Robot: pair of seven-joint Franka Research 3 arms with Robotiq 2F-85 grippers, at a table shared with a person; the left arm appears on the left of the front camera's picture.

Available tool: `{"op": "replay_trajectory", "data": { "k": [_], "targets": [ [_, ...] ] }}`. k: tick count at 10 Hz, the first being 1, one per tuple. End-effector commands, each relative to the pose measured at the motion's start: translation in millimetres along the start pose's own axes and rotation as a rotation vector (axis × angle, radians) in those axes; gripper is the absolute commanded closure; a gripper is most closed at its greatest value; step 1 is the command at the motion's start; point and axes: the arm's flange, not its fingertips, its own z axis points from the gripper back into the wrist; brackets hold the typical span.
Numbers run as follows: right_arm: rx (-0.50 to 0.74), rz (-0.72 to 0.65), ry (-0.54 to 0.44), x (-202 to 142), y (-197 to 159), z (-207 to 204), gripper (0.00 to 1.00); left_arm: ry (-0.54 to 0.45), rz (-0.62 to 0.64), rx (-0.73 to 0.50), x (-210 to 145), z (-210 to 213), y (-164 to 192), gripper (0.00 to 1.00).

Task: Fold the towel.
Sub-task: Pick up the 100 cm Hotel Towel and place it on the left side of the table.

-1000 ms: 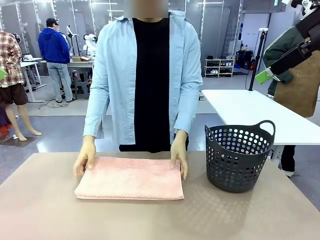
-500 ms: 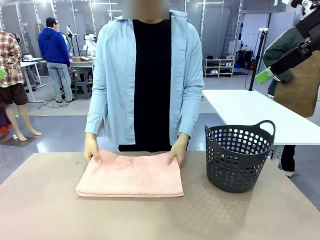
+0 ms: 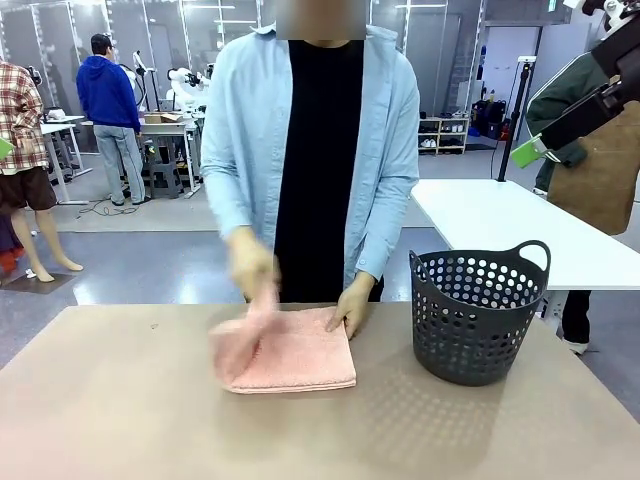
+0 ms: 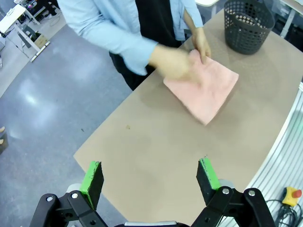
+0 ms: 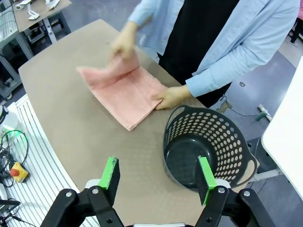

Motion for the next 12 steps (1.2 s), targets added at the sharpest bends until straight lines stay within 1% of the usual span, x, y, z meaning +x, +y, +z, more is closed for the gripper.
{"op": "replay_trajectory", "data": {
  "k": [1, 12],
  "targets": [
    [-0.012, -0.021, 0.002, 3.2, -1.7, 0.1, 0.19, 0.012, 0.003, 0.007, 3.2, 2.0, 2.7, 0.00],
    [-0.012, -0.021, 0.002, 3.2, -1.7, 0.1, 0.19, 0.012, 0.003, 0.007, 3.2, 2.0, 2.7, 0.00]
  ]
}}
